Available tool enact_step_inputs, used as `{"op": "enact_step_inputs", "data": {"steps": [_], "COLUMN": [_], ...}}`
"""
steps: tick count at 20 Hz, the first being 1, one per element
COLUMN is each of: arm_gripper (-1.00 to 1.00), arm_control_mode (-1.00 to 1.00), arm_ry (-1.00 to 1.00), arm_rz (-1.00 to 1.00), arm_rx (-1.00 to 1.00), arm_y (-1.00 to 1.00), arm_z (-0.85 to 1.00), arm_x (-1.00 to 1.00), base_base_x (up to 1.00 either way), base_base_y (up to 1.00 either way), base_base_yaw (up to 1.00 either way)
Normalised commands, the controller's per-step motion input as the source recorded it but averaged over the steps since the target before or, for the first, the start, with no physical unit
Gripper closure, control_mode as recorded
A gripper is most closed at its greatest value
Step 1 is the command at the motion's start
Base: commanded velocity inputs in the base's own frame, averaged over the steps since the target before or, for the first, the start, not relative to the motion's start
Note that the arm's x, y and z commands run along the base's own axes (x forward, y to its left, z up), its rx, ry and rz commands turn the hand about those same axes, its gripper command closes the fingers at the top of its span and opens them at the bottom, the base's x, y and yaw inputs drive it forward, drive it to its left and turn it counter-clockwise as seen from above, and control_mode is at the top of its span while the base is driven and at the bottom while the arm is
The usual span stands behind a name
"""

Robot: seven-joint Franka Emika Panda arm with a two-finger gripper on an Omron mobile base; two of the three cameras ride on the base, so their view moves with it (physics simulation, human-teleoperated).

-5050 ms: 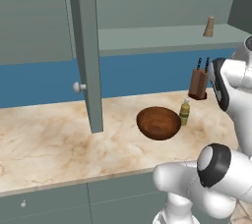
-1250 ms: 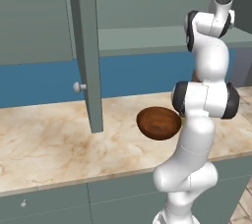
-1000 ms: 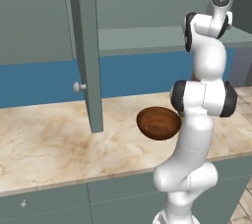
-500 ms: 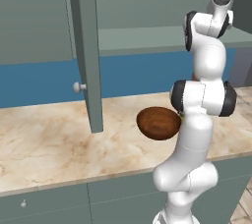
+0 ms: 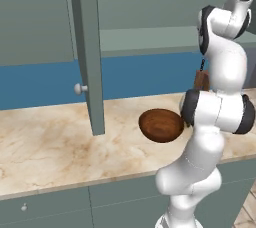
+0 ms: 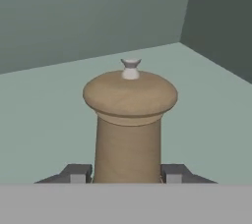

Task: Retrieve the bottle and the shaker from the cabinet and place them next to the mixing bowl on the counter. Then add garlic from the fridge to the mixing bowl.

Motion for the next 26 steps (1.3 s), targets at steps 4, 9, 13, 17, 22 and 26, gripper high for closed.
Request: {"op": "enact_step_inputs", "data": {"steps": [4,9,13,17,22,26], "arm_gripper": [1.00,1.00,1.00,1.00,1.00,1.00], "arm_control_mode": [-1.00,-1.00,-1.00,-1.00,-1.00,-1.00], "arm_ry": [-0.13,-0.07,0.00,0.00,-0.06,-0.08], "arm_rz": [0.35,0.47,0.53,0.56,0.60,0.15], "arm_rx": [-0.05,-0.09,-0.15,-0.23,-0.17,0.20], "arm_y": [0.39,0.23,0.01,0.00,0.00,0.06], "arm_z": [-0.16,-0.34,-0.67,-0.81,-0.67,-0.61], "arm_x": [-1.00,-1.00,-1.00,-1.00,-0.91,-0.07], "base_base_x": [0.00,0.00,0.00,0.00,0.00,0.00], "base_base_y": [0.00,0.00,0.00,0.00,0.00,0.00], "base_base_yaw": [0.00,0.00,0.00,0.00,0.00,0.00]}}
